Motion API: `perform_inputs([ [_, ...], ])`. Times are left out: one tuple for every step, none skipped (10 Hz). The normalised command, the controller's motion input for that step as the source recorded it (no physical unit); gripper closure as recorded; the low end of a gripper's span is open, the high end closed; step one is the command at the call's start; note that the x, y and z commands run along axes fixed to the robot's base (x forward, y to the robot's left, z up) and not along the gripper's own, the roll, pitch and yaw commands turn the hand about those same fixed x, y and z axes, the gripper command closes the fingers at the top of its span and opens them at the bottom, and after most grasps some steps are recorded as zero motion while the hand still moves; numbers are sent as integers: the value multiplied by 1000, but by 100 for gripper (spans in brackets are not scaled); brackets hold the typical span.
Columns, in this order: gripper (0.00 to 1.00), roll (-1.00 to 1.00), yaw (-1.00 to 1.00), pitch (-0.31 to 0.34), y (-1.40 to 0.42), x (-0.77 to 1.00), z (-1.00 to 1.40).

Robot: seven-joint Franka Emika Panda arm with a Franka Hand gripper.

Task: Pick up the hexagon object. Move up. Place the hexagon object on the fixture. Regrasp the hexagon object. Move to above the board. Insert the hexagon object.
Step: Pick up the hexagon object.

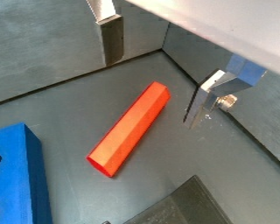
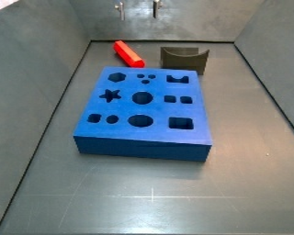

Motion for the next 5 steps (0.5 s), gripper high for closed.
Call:
perform_inputs([
  [0,-26,0,-57,3,-20,0],
  [0,36,-29,-200,-20,-529,-306],
  [0,0,297,-77,211,-386,-1000],
  [0,0,457,-41,309,-180,-1000],
  [0,3,471,-36,263,-69,-1000],
])
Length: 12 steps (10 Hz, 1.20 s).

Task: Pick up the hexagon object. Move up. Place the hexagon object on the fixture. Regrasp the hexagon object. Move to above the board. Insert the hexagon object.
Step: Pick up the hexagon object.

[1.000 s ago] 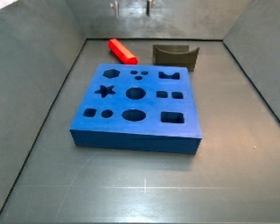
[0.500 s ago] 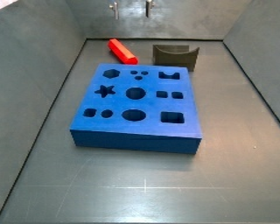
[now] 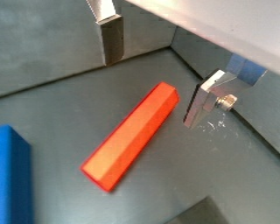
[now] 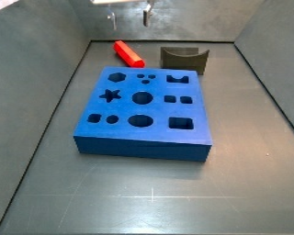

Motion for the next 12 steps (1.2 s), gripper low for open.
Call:
perform_inputs([
  [0,0,409,-10,363,40,-1000],
  [0,-133,109,59,349,489,-880],
  [0,0,0,-47,0,0,-120],
  [0,0,0,0,0,0,-123],
  [0,119,0,-86,-423,-94,-1000],
  [0,183,0,-10,-597,-117,-1000],
  [0,170,0,-59,-483,-74,-980],
  [0,47,0,0,0,0,-191],
  [0,0,0,-107,157,0,-974],
  [0,0,114,-110,403,0,-669],
  [0,0,0,19,0,0,0],
  [0,0,0,-4,-71,29,-40],
])
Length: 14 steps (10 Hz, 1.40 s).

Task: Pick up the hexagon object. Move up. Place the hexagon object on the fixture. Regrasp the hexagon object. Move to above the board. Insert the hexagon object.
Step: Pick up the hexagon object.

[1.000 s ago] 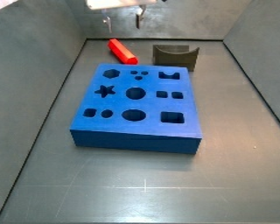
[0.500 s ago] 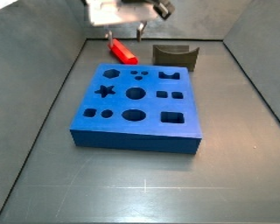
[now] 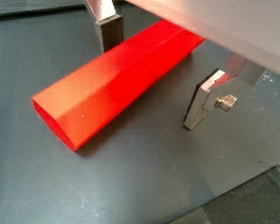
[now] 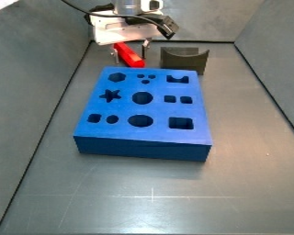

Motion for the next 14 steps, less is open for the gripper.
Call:
perform_inputs([
  [0,-34,-151,-170,-229,-134,157],
  [0,0,-120,-207,-160,-211,383],
  [0,-20,0,-30,0,0,0],
  [0,-20,-40,-49,0,180,-226],
  [0,-133,-91,-89,200,0,-740],
  [0,10,0,0,0,0,0],
  [0,0,0,0,0,0,-31],
  [0,0,0,-49,180,0,-517],
  [0,0,0,-33,0,-14,3],
  [100,0,-3,0,0,51,0],
  [100,0,0,0,0,0,0],
  [100,0,0,0,0,0,0],
  [100,0,0,0,0,0,0],
  [100,0,0,0,0,0,0],
])
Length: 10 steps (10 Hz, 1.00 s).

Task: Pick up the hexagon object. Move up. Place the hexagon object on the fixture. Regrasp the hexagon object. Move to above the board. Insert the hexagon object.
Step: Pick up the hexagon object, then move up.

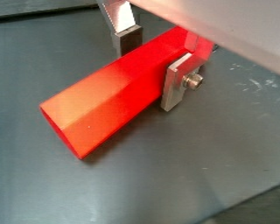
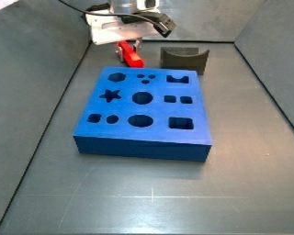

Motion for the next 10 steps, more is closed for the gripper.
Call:
perform_inputs([
  [100,0,0,0,0,0,0],
  [100,0,0,0,0,0,0],
  [100,0,0,0,0,0,0],
  [100,0,0,0,0,0,0],
  [100,0,0,0,0,0,0],
  [100,0,0,0,0,0,0],
  [100,0,0,0,0,0,0],
  [100,0,0,0,0,0,0],
  [100,0,0,0,0,0,833],
  [100,-6,-15,-9,-50,-67,846],
])
